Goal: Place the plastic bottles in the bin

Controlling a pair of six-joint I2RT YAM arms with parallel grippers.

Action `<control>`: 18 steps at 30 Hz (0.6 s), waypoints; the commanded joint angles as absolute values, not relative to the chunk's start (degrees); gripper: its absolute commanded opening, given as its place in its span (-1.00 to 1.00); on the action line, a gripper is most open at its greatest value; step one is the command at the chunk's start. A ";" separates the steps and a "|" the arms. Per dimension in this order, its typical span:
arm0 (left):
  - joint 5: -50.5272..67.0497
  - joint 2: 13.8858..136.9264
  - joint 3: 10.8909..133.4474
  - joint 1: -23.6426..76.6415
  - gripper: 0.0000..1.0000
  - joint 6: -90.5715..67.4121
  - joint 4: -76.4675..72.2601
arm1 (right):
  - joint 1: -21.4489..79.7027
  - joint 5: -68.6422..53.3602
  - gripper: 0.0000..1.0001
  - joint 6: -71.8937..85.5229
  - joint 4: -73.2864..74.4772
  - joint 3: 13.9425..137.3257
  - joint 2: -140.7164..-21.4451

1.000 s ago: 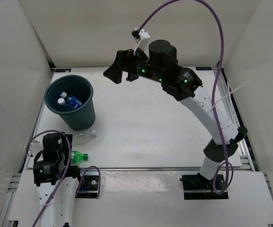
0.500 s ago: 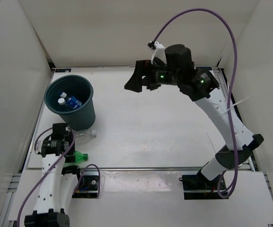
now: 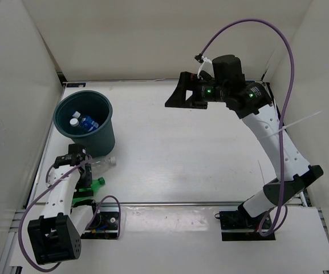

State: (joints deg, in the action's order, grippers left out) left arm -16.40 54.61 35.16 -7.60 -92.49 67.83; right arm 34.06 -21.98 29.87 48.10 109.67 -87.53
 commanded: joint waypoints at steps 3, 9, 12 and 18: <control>-14.15 54.67 30.60 -9.32 0.79 -92.81 65.93 | 32.78 -23.99 0.99 30.32 47.55 109.78 -85.87; -10.11 53.96 24.88 -11.24 0.58 -91.15 62.93 | 32.78 -23.47 0.99 30.32 48.60 110.30 -85.87; -9.58 50.64 24.08 -11.25 0.38 -90.44 62.40 | 32.26 -23.47 0.99 30.32 48.60 110.30 -85.87; -8.36 42.46 28.90 -11.25 0.16 -91.75 70.81 | 31.11 -23.47 0.99 30.32 50.71 111.80 -85.87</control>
State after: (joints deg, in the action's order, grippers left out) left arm -9.76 46.15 25.23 -11.05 -90.59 65.25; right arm 31.86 -22.72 30.30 49.84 109.71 -87.44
